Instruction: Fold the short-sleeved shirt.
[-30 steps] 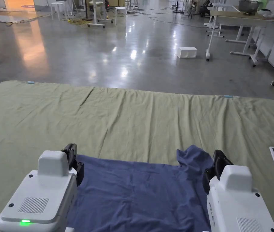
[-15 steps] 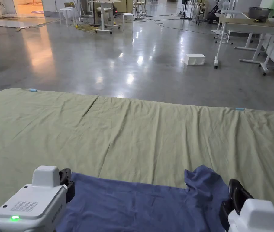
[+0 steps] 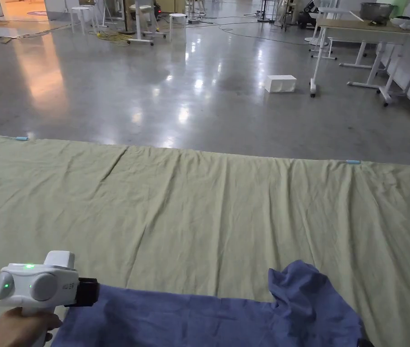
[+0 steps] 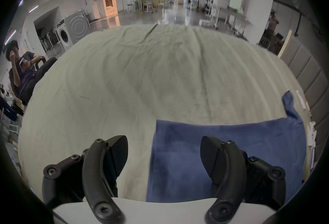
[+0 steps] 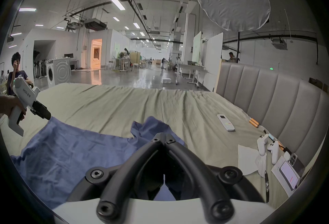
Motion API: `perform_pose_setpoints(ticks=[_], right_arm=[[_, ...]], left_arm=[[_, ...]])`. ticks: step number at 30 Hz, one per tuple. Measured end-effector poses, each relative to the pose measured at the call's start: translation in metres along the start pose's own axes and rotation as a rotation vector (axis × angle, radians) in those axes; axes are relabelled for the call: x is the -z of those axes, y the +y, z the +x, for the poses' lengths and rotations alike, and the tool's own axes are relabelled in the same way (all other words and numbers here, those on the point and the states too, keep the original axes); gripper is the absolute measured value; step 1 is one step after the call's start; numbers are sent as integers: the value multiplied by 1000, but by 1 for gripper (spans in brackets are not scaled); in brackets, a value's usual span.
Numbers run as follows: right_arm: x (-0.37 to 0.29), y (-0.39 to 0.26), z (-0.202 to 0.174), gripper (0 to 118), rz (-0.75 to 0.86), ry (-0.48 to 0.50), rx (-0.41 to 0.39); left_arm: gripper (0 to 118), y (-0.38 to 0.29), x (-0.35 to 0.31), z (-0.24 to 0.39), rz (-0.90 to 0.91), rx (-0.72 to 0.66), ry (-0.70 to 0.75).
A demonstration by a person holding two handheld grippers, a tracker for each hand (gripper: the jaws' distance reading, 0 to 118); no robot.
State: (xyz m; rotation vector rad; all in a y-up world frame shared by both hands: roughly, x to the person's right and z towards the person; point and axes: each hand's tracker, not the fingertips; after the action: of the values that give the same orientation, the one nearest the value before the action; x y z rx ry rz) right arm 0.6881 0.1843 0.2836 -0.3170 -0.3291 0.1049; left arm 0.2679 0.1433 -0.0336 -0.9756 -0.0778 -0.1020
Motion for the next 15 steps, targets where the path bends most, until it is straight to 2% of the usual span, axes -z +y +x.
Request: perform_pose_setpoints(ticks=[8,10,12,14,15], right_arm=[[3,-16,10,0,-55,-30,-5],[5,-20,12,0,-67,-36,-7],[9,-22,14,0,-79,-35,6],[14,-23,16,0,-91,-36,17],[19,-22,17,0,-100,-35,22]], left_arm=[[82,8,29,2,-10,0,59],[67,7,38,3,-41,38,30],[43,3,40,13,-36,53,2],[38,-1,45,21,-14,111,57],[31,-2,46,24,-13,117,48]])
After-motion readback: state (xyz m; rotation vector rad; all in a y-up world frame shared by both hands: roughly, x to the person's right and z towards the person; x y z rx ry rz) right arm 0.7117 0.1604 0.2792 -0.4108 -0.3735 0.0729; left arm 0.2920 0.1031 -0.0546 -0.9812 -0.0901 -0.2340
